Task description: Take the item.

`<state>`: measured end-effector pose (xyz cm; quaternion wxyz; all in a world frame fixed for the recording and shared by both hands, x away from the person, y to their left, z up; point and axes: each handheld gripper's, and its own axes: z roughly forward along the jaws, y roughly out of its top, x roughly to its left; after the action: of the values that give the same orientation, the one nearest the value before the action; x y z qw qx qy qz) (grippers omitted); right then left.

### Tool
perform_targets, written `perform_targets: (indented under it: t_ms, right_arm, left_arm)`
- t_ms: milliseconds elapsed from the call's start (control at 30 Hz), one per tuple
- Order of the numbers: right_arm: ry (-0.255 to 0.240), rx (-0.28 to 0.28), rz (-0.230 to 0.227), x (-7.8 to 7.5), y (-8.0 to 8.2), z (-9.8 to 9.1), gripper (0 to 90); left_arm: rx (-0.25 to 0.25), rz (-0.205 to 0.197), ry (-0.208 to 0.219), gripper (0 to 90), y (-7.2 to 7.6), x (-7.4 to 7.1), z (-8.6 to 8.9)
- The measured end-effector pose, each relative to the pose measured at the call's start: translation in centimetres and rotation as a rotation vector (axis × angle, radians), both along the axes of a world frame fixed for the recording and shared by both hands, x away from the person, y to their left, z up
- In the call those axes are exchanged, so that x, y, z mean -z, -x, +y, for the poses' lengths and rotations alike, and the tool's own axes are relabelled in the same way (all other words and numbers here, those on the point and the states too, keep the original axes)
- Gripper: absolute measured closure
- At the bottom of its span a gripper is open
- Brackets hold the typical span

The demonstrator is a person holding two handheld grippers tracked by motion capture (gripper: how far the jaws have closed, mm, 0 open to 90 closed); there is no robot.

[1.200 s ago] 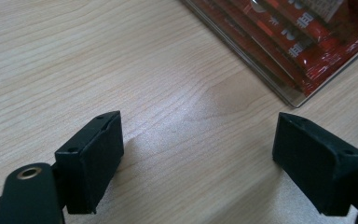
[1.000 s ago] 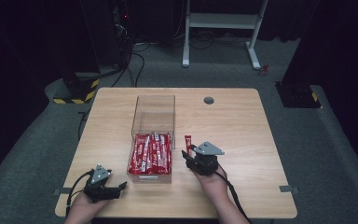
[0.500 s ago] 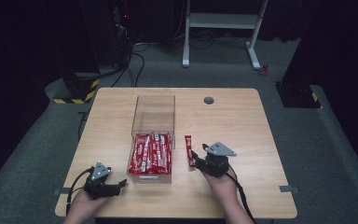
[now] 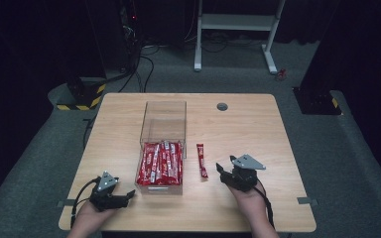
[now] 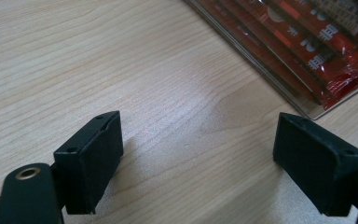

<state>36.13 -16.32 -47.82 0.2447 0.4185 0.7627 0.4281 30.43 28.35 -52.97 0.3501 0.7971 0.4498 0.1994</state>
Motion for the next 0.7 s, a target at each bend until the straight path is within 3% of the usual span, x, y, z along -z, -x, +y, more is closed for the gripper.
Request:
perform_targets:
  t_ms: [333,433,600,700]
  right_arm:
    - [0.046,0.084,0.059,1.9,0.2,-4.6,33.0]
    - [0.045,0.135,0.111,3.1,0.2,-6.4,31.9]
    - [0.049,0.173,0.167,4.0,0.2,-7.4,28.5]
    - [0.080,0.192,0.198,4.5,0.0,-7.5,26.0]
  left_arm:
    - [0.000,-0.001,0.003,16.2,0.1,0.0,0.0]
    - [-0.001,-0.001,0.002,16.2,0.1,0.0,0.0]
    - [-0.001,0.001,0.003,16.2,0.1,0.0,0.0]
    - [-0.001,0.001,0.001,16.2,0.1,0.0,0.0]
